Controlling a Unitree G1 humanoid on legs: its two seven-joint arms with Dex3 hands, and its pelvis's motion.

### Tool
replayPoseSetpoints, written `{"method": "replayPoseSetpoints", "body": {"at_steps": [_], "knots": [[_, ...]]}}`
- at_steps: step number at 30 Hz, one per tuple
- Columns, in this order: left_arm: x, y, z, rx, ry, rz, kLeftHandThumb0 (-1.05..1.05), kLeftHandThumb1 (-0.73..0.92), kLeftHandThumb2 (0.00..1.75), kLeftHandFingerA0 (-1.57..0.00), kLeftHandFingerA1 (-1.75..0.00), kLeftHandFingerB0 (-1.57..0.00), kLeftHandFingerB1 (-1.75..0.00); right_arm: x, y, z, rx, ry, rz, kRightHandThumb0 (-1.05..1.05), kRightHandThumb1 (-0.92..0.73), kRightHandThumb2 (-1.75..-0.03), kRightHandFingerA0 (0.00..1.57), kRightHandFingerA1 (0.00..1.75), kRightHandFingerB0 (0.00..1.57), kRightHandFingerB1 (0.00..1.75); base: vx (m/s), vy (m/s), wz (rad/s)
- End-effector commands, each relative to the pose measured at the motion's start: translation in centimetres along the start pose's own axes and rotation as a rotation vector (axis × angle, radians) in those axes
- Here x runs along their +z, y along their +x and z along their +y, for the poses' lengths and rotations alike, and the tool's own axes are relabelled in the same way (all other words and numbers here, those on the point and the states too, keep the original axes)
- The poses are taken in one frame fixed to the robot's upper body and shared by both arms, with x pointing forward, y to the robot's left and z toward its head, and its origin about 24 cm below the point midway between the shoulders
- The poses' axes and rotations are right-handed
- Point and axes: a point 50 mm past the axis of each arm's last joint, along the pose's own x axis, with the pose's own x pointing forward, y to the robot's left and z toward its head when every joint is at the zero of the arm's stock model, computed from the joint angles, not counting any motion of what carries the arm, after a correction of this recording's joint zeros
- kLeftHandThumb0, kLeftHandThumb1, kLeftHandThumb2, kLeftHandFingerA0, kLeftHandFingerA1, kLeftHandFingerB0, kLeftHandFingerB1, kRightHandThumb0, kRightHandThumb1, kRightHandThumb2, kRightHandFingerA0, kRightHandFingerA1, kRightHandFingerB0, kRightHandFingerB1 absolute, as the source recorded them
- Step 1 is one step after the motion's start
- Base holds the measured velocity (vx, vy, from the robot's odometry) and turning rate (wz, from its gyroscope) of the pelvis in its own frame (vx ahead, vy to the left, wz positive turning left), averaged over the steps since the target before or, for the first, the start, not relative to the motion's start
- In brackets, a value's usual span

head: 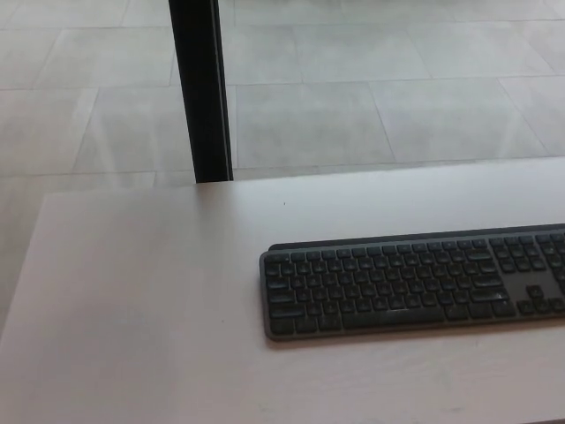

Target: The robot uses its right fingers to click on the space key of the black keyboard placed on the center of the white desk.

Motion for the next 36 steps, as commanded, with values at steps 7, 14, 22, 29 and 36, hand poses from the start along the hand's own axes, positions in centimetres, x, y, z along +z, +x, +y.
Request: {"method": "replayPoseSetpoints", "body": {"at_steps": [7,14,22,29,36], "knots": [[0.7,0.3,2.4,0.128,-0.254,0.01,-0.49,0.54,0.56,-0.69,-0.74,-0.6,-0.58,3.1,0.9,-6.1,-0.291,0.468,0.012,-0.47,-0.34,-0.89,0.95,0.98,0.51,0.74,0.0,0.0,0.0],[0.8,0.3,2.4,0.142,-0.244,0.008,-0.49,0.54,0.56,-0.7,-0.75,-0.61,-0.59,7.2,1.4,-6.9,-0.356,0.651,-0.047,-0.46,-0.48,-0.77,0.82,0.93,0.49,0.85,0.0,0.0,0.0],[0.7,0.3,2.6,0.133,-0.248,0.006,-0.5,0.55,0.56,-0.7,-0.77,-0.6,-0.59,16.6,1.4,-4.7,-0.245,0.712,-0.271,-0.52,-0.55,-0.58,0.8,0.72,0.55,0.62,0.0,0.0,0.0],[0.5,0.2,2.5,0.149,-0.264,0.017,-0.47,0.55,0.56,-0.71,-0.72,-0.61,-0.58,22.5,-1.2,0.2,-0.046,0.52,-0.445,-0.55,-0.51,-0.56,0.92,0.58,0.69,0.45,0.0,0.0,0.0],[0.3,0.2,2.5,0.137,-0.265,0.019,-0.49,0.57,0.57,-0.67,-0.71,-0.58,-0.56,26.6,-6.5,6.5,0.258,0.179,-0.661,-0.44,-0.57,-0.58,0.91,0.57,0.6,0.42,0.0,0.0,0.0]]}}
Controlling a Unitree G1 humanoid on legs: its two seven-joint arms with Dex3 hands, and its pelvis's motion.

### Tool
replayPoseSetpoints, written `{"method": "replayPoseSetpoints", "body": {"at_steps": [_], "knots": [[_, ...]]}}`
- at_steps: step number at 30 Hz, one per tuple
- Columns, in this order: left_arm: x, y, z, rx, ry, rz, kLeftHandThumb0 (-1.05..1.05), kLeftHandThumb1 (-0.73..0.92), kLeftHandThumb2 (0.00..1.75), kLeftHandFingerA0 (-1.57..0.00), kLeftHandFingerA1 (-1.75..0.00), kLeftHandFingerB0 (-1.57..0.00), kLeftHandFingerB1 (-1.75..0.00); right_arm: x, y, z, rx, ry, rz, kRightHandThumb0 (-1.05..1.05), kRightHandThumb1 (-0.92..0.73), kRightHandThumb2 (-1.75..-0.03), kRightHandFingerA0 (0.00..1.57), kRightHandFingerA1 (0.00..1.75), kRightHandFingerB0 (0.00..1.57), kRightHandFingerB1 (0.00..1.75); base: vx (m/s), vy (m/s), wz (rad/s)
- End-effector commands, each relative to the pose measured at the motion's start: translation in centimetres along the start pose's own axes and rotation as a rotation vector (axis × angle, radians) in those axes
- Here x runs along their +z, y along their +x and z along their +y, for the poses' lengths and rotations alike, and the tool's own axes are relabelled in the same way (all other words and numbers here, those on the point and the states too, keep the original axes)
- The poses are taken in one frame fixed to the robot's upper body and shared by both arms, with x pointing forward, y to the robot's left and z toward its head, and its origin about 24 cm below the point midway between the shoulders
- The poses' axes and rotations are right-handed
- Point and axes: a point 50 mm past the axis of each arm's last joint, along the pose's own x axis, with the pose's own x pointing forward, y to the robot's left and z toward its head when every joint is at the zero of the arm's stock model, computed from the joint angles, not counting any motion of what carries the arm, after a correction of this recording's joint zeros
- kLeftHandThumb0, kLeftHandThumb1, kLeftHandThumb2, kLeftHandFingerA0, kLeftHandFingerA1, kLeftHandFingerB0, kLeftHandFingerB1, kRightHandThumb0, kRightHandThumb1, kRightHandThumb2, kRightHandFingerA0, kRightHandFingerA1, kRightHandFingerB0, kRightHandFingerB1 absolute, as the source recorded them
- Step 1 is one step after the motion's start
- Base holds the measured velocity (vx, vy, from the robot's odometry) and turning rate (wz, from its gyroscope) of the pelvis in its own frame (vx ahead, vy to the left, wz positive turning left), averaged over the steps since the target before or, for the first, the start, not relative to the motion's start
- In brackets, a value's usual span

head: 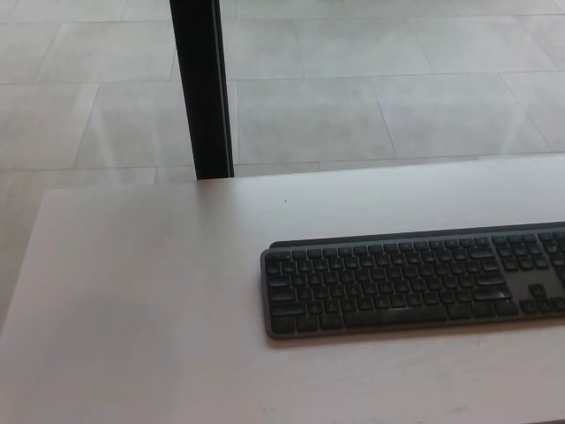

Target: The robot uses its right fingers to click on the space key of the black keyboard placed on the center of the white desk.

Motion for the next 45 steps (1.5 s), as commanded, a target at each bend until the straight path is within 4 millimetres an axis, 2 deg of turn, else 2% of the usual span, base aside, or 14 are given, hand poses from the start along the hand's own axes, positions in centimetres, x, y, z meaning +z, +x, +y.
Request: {"method": "replayPoseSetpoints", "body": {"at_steps": [1,8,10,14,16,17,18,21,22,29,31,33,34,45], "knots": [[0.4,0.1,0.6,0.022,-0.018,-0.018,-0.49,0.56,0.57,-0.7,-0.74,-0.58,-0.56,1.5,-2.3,6.0,0.328,-0.179,-0.006,-0.36,-0.58,-0.57,0.9,0.57,0.55,0.41,0.0,0.0,0.0],[0.6,0.1,0.7,0.028,0.01,-0.02,-0.5,0.58,0.58,-0.71,-0.69,-0.58,-0.55,-0.7,-4.8,9.5,0.543,-0.306,-0.066,-0.39,-0.53,-0.57,0.87,0.59,0.58,0.41,0.0,0.0,0.0],[0.6,0.1,0.6,0.029,0.004,-0.02,-0.5,0.58,0.58,-0.71,-0.7,-0.56,-0.55,-2.1,-6.0,10.6,0.608,-0.411,-0.105,-0.45,-0.51,-0.57,0.89,0.66,0.59,0.4,0.0,0.0,0.0],[0.7,0.1,0.7,0.026,-0.001,-0.023,-0.53,0.59,0.58,-0.69,-0.72,-0.55,-0.55,-3.2,-7.0,11.4,0.663,-0.468,-0.133,-0.35,-0.54,-0.56,0.88,0.72,0.55,0.4,0.0,0.0,0.0],[0.7,0.1,0.8,0.03,0.008,-0.023,-0.53,0.6,0.58,-0.71,-0.72,-0.58,-0.56,-3.8,-7.5,12.0,0.704,-0.515,-0.151,-0.36,-0.54,-0.56,0.86,0.9,0.55,0.39,0.0,0.0,0.0],[0.7,0.1,0.8,0.03,0.008,-0.022,-0.53,0.6,0.58,-0.71,-0.72,-0.58,-0.56,-3.8,-7.5,12.0,0.705,-0.517,-0.153,-0.36,-0.54,-0.56,0.86,0.9,0.55,0.39,0.0,0.0,0.0],[0.7,0.1,0.9,0.028,0.015,-0.027,-0.54,0.6,0.58,-0.71,-0.7,-0.58,-0.56,-4.1,-7.7,12.6,0.751,-0.558,-0.18,-0.38,-0.54,-0.56,0.83,1.03,0.56,0.4,0.0,0.0,0.0],[0.7,0.1,0.8,0.028,0.016,-0.023,-0.53,0.6,0.58,-0.69,-0.69,-0.55,-0.55,-4.3,-8.1,13.2,0.784,-0.663,-0.238,-0.42,-0.57,-0.57,0.85,1.01,0.57,0.39,0.0,0.0,0.0],[0.7,0.1,0.8,0.027,0.01,-0.022,-0.52,0.6,0.58,-0.7,-0.7,-0.55,-0.55,-4.4,-8.4,13.6,0.795,-0.679,-0.251,-0.42,-0.56,-0.57,0.85,1.15,0.59,0.39,0.0,0.0,0.0],[0.8,0.1,0.6,0.032,0.014,-0.022,-0.52,0.59,0.58,-0.73,-0.72,-0.59,-0.56,-5.0,-10.1,15.5,0.872,-0.817,-0.322,-0.4,-0.56,-0.57,0.92,1.14,0.6,0.4,0.0,0.0,0.0],[0.7,0.1,0.7,0.02,0.001,-0.022,-0.52,0.59,0.58,-0.7,-0.72,-0.55,-0.55,-5.3,-10.7,16.1,0.902,-0.832,-0.342,-0.35,-0.54,-0.58,0.88,1.31,0.61,0.41,0.0,0.0,0.0],[0.7,0.1,0.7,0.017,0.001,-0.021,-0.52,0.59,0.58,-0.7,-0.72,-0.55,-0.55,-5.3,-10.8,16.3,0.911,-0.838,-0.344,-0.35,-0.54,-0.58,0.88,1.31,0.61,0.41,0.0,0.0,0.0],[0.8,0.1,0.6,0.026,0.006,-0.021,-0.53,0.59,0.56,-0.75,-0.73,-0.58,-0.55,-5.8,-11.3,16.8,0.95,-0.856,-0.396,-0.29,-0.53,-0.58,0.86,1.41,0.61,0.44,0.0,0.0,0.0],[1.0,0.2,0.3,0.018,0.005,-0.027,-0.51,0.6,0.58,-0.72,-0.74,-0.57,-0.57,-7.1,-12.6,17.8,1.012,-1.087,-0.561,-0.33,-0.54,-0.56,0.85,1.34,0.64,0.42,0.0,0.0,0.0]]}}
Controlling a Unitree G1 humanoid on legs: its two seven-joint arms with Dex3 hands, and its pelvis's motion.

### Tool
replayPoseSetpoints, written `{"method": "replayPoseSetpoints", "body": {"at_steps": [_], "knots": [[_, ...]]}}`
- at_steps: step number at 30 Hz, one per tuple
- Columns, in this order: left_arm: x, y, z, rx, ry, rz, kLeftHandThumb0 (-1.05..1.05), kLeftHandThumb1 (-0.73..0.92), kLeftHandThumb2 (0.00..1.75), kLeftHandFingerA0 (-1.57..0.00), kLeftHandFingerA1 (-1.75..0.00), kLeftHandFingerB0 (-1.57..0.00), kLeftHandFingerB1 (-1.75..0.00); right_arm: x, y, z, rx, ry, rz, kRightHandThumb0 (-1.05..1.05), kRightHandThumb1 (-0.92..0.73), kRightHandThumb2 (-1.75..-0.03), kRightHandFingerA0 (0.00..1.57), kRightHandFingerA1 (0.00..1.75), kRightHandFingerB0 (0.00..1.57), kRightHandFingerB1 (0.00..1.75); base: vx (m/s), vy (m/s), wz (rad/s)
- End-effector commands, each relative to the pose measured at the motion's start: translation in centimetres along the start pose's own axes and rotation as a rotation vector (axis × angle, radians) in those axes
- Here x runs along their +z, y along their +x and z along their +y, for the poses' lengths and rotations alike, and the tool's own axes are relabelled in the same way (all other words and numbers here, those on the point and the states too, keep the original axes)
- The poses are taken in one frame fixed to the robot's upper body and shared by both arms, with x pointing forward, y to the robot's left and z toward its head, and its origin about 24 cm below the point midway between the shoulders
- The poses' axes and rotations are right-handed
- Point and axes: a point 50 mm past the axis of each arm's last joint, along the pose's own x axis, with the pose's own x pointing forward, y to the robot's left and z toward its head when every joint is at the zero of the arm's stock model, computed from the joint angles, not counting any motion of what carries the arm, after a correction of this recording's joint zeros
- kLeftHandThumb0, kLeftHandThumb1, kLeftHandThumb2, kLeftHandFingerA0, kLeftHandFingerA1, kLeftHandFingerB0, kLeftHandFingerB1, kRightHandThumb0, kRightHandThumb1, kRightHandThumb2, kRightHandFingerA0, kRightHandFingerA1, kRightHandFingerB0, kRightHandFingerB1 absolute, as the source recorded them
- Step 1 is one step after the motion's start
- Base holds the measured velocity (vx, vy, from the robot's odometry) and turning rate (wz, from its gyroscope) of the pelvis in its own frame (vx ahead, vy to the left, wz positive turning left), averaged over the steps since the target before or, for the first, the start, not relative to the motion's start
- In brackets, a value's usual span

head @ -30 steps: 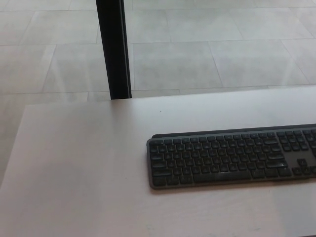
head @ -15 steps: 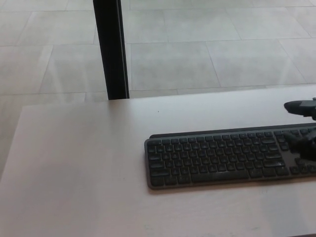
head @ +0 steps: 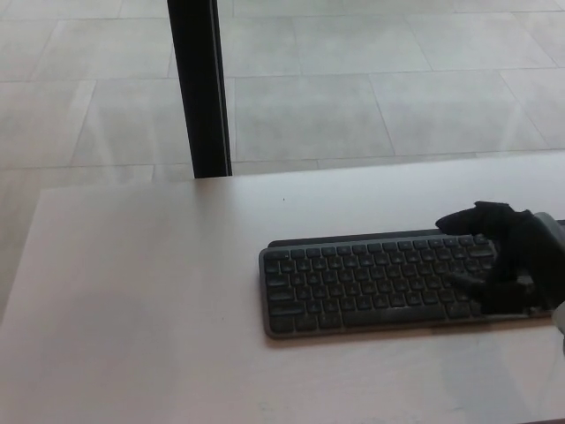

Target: The robot uses its right fingers to click on the space key of the black keyboard placed on the center of the white desk.

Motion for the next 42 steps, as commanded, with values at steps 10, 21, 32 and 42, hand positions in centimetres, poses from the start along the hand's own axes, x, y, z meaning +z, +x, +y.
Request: {"method": "replayPoseSetpoints", "body": {"at_steps": [10,21,32,42], "knots": [[0.9,0.1,0.3,0.022,-0.009,-0.03,-0.49,0.62,0.59,-0.73,-0.74,-0.59,-0.59,0.5,-0.3,2.7,0.098,-0.501,-0.203,-0.34,-0.56,-0.6,0.77,1.47,0.62,0.44,0.0,0.0,0.0],[1.1,0.2,0.3,0.02,-0.007,-0.019,-0.49,0.64,0.59,-0.72,-0.7,-0.59,-0.56,0.0,0.3,3.8,0.127,-0.664,-0.235,-0.38,-0.58,-0.64,0.74,1.51,0.6,0.45,0.0,0.0,0.0],[1.2,0.2,0.0,0.018,-0.01,-0.026,-0.5,0.64,0.59,-0.73,-0.71,-0.6,-0.57,0.1,0.6,4.3,0.119,-0.762,-0.243,-0.35,-0.54,-0.63,0.81,1.55,0.61,0.45,0.0,0.0,0.0],[1.5,0.2,-0.2,0.028,-0.032,-0.027,-0.47,0.63,0.59,-0.76,-0.72,-0.59,-0.56,0.5,0.1,4.9,0.135,-0.849,-0.334,-0.33,-0.56,-0.64,0.83,1.58,0.61,0.46,0.0,0.0,0.0]]}}
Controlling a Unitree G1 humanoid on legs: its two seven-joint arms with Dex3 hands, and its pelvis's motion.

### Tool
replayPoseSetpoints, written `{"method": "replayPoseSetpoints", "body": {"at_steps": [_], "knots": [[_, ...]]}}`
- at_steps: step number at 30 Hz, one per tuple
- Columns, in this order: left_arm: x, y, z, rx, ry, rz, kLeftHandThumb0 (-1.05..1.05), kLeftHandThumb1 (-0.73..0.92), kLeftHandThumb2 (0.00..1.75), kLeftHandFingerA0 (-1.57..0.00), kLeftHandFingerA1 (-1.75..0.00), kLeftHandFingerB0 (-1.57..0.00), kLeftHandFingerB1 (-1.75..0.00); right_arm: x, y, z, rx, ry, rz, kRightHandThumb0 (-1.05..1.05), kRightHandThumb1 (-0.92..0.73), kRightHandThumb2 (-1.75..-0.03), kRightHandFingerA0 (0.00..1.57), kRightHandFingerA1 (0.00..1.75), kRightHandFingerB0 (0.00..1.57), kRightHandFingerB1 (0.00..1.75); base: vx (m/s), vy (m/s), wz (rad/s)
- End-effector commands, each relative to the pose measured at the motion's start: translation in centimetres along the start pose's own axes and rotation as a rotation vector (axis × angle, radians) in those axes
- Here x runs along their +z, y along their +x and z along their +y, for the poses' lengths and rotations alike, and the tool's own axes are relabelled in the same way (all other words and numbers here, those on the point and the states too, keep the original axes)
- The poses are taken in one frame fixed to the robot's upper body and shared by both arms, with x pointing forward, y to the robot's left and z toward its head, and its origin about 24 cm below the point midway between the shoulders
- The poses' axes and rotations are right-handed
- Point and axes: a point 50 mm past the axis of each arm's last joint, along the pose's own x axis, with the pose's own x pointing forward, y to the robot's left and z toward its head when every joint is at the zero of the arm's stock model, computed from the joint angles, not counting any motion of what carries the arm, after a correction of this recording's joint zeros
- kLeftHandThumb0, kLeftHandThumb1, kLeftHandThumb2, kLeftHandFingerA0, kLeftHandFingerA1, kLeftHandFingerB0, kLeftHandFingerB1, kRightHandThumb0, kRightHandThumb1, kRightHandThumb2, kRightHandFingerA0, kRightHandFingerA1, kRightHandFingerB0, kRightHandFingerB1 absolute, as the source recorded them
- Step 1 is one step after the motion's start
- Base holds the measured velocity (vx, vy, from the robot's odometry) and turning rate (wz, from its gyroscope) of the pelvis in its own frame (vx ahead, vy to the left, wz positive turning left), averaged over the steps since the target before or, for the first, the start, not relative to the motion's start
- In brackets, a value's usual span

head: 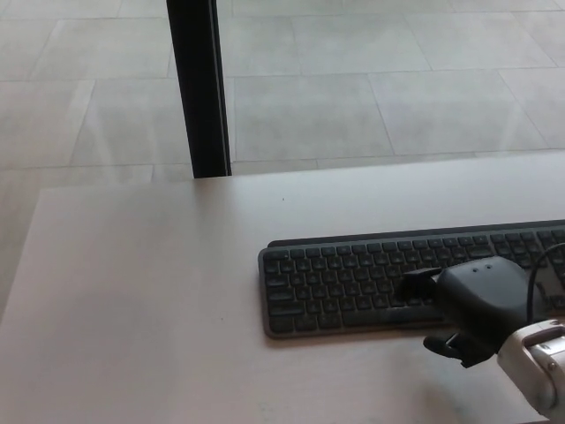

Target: The robot uses its right fingers to click on the space key of the black keyboard placed on the center of the white desk.

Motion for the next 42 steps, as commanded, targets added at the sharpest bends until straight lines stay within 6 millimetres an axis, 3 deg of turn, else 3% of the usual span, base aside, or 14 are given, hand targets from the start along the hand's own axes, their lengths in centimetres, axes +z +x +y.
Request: {"method": "replayPoseSetpoints", "body": {"at_steps": [1,21,31,42], "knots": [[1.0,0.2,0.6,0.04,-0.023,-0.017,-0.48,0.64,0.57,-0.76,-0.71,-0.58,-0.55,0.1,-0.1,-0.6,-0.023,-0.163,-0.073,-0.33,-0.56,-0.65,0.84,1.58,0.61,0.46,0.0,0.0,0.0],[1.3,0.2,0.2,0.02,-0.009,-0.037,-0.48,0.66,0.6,-0.72,-0.71,-0.6,-0.58,0.4,-1.1,1.3,0.012,-0.105,-0.085,-0.32,-0.56,-0.67,0.76,1.55,0.61,0.48,0.0,0.0,0.0],[1.5,0.2,0.0,0.019,-0.004,-0.037,-0.48,0.65,0.6,-0.74,-0.7,-0.58,-0.56,-1.0,-0.9,2.1,0.042,-0.151,-0.027,-0.32,-0.55,-0.66,0.77,1.57,0.62,0.48,0.0,0.0,0.0],[1.4,0.2,-0.2,0.011,-0.007,-0.036,-0.48,0.67,0.59,-0.74,-0.71,-0.58,-0.55,-0.7,-0.2,2.0,0.068,-0.12,-0.014,-0.31,-0.57,-0.69,0.77,1.54,0.58,0.48,0.0,0.0,0.0]]}}
